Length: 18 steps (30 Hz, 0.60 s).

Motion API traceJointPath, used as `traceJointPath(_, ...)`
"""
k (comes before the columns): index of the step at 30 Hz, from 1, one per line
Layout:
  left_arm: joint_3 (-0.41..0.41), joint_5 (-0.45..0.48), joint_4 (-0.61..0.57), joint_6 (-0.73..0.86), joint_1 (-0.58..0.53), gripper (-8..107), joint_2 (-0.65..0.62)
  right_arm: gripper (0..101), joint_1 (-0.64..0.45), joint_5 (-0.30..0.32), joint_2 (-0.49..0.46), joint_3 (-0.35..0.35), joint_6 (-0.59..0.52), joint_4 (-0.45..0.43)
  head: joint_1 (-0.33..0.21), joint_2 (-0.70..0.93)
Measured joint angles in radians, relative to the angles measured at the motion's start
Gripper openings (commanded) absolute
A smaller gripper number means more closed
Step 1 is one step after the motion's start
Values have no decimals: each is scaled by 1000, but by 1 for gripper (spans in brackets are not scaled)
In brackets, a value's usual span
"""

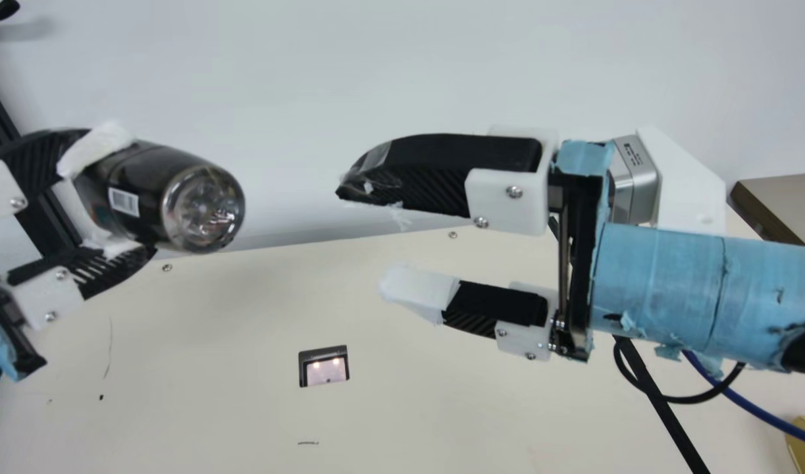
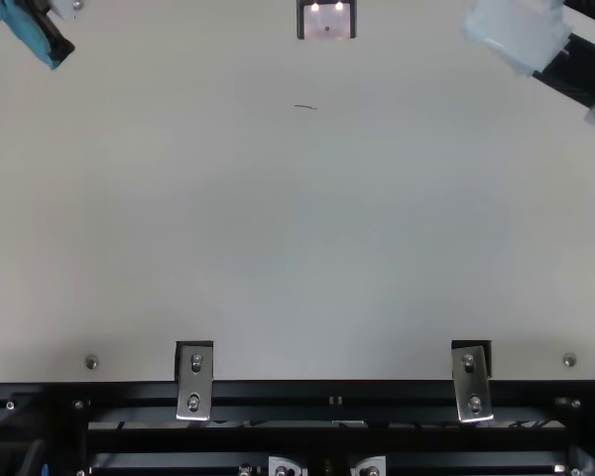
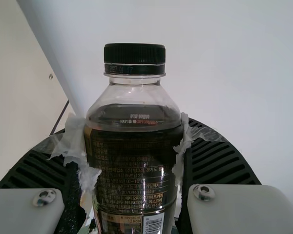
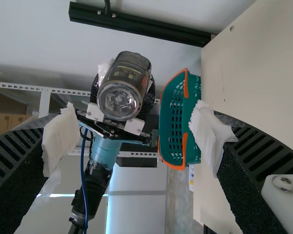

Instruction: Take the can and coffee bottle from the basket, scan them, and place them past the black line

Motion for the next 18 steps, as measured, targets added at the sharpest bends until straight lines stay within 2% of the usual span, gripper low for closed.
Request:
traceJointPath(4, 0, 0, 0, 0, 0, 10, 0, 101, 2, 0, 5, -1, 7, 6, 0, 0)
traceJointPath(10, 0, 0, 0, 0, 0, 10, 0, 101, 45, -1, 52, -2, 45, 129, 0, 0)
traceJointPath(15, 0, 0, 0, 0, 0, 10, 0, 101, 113, -30, 127, -25, 76, 259, 5, 0)
traceJointPath(18, 0, 0, 0, 0, 0, 10, 0, 101, 129, -41, 144, -22, 84, 260, 0, 0)
